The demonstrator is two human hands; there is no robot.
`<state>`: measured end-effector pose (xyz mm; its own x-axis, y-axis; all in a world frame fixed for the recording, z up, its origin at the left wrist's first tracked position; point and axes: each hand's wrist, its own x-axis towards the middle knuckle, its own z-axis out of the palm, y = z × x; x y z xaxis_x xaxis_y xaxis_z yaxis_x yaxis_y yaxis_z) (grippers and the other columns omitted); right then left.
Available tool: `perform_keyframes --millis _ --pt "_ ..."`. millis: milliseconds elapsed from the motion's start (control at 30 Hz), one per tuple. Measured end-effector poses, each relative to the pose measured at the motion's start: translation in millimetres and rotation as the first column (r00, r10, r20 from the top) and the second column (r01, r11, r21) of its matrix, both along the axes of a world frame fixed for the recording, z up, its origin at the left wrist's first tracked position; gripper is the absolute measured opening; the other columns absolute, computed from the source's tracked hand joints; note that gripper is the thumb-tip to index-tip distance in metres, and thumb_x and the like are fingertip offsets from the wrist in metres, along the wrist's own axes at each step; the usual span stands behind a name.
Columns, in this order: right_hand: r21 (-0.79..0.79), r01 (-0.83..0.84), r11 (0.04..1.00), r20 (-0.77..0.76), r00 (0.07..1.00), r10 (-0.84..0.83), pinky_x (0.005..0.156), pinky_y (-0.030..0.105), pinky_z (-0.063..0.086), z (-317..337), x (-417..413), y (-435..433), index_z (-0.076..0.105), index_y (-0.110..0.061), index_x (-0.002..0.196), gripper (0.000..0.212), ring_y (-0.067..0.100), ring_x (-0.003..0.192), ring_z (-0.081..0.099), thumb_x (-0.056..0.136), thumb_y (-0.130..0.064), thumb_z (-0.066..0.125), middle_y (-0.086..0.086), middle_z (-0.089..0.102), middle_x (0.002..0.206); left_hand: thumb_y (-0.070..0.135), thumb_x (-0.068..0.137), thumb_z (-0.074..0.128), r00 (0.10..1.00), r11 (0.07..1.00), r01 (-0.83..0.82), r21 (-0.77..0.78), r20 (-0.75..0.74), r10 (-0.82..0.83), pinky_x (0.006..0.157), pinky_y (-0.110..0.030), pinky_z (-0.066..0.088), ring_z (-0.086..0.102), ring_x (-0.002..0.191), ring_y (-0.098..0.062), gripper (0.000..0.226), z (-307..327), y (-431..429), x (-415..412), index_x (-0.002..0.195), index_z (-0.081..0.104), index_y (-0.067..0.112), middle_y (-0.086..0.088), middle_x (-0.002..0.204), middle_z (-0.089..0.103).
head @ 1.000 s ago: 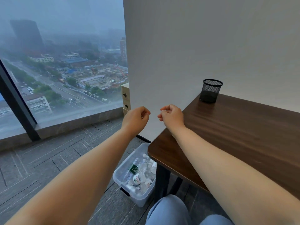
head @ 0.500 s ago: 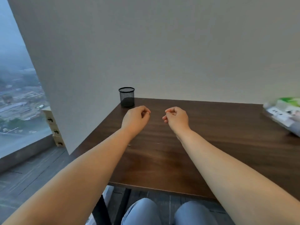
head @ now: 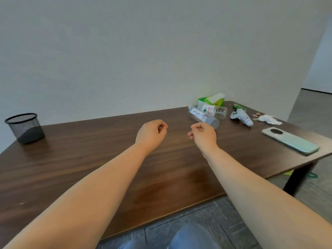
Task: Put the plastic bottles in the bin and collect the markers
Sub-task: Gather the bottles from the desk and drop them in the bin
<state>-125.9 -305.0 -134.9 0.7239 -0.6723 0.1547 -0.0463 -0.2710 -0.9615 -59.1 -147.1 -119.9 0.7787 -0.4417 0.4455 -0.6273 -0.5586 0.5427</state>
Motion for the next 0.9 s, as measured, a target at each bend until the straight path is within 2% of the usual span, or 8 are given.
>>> perform_keyframes --millis 133,267,367,467,633,733,833,900 --pt "0.003 0.071 0.998 -0.046 0.996 -0.070 0.062 0.023 0.045 -11.1 -6.4 -47.8 0.061 -0.015 0.093 0.018 0.009 0.065 0.058 0.092 -0.009 0.044 -0.003 0.066 0.071 0.019 0.092 0.046 0.997 0.996 0.069 0.053 -0.036 -0.067 0.076 -0.026 0.046 0.053 0.079 -0.010 0.021 -8.9 -50.3 8.3 0.102 0.064 0.021 0.009 0.086 0.057" --pt "0.028 0.142 0.989 -0.083 0.987 -0.140 0.061 0.021 0.044 -17.3 -0.1 -86.0 0.061 -0.015 0.092 0.016 0.008 0.062 0.057 0.092 -0.009 0.046 -0.004 0.066 0.070 0.019 0.090 0.047 0.988 0.990 0.122 0.066 -0.105 -0.115 0.083 -0.030 0.048 0.055 0.084 -0.013 0.024 -23.5 -92.7 22.4 0.110 0.059 0.018 0.005 0.096 0.057" --pt "0.022 0.168 0.985 -0.087 0.982 -0.166 0.062 0.021 0.045 -16.8 8.6 -111.7 0.061 -0.016 0.092 0.014 0.006 0.061 0.057 0.093 -0.013 0.047 -0.005 0.065 0.069 0.024 0.090 0.053 0.980 0.980 0.166 0.106 -0.131 -0.151 0.088 -0.030 0.047 0.056 0.092 -0.013 0.036 -28.7 -121.2 38.2 0.125 0.050 0.018 0.000 0.116 0.053" --pt "0.011 0.186 0.983 -0.089 0.979 -0.184 0.067 0.024 0.046 -18.4 20.1 -136.7 0.061 -0.016 0.092 0.013 0.006 0.062 0.057 0.094 -0.014 0.048 -0.005 0.065 0.069 0.026 0.090 0.054 0.977 0.967 0.194 0.164 -0.118 -0.176 0.095 -0.037 0.047 0.054 0.110 -0.018 0.050 -28.7 -148.9 54.0 0.137 0.038 0.019 -0.004 0.135 0.042" --pt "-0.019 0.200 0.980 -0.082 0.976 -0.201 0.068 0.023 0.044 -23.1 43.1 -169.4 0.059 -0.017 0.090 0.013 0.006 0.061 0.057 0.093 -0.011 0.048 -0.004 0.065 0.069 0.016 0.088 0.052 0.974 0.938 0.224 0.266 -0.034 -0.224 0.105 -0.041 0.037 0.028 0.137 -0.024 0.065 -27.4 -191.8 75.1 0.146 0.023 0.017 -0.004 0.152 0.025" --pt "-0.030 0.217 0.976 -0.078 0.973 -0.219 0.071 0.028 0.047 -27.9 61.9 -186.1 0.057 -0.022 0.083 0.018 0.009 0.065 0.058 0.091 -0.009 0.048 -0.005 0.065 0.070 0.006 0.087 0.046 0.952 0.857 0.267 0.440 0.021 -0.307 0.117 -0.047 0.016 0.002 0.147 -0.023 0.073 -27.1 -214.7 90.3 0.149 0.011 0.017 -0.001 0.159 0.005" --pt "-0.056 0.242 0.969 -0.048 0.968 -0.245 0.077 0.035 0.049 -32.3 80.9 -199.0 0.050 -0.029 0.075 0.024 0.016 0.076 0.061 0.089 -0.010 0.048 -0.005 0.065 0.071 0.021 0.093 0.042 0.912 0.740 0.342 0.579 -0.015 -0.410 0.116 -0.051 0.004 -0.012 0.146 -0.022 0.072 -33.1 -227.2 108.7 0.150 -0.003 0.020 0.001 0.160 -0.004" --pt "-0.068 0.253 0.965 -0.021 0.967 -0.255 0.078 0.034 0.049 -32.6 91.6 -204.7 0.048 -0.030 0.075 0.025 0.018 0.078 0.062 0.088 -0.009 0.047 -0.005 0.065 0.071 0.038 0.096 0.037 0.899 0.717 0.376 0.587 -0.044 -0.436 0.116 -0.051 0.005 -0.004 0.147 -0.021 0.068 -35.2 -226.9 118.7 0.149 -0.003 0.024 -0.001 0.159 0.007"
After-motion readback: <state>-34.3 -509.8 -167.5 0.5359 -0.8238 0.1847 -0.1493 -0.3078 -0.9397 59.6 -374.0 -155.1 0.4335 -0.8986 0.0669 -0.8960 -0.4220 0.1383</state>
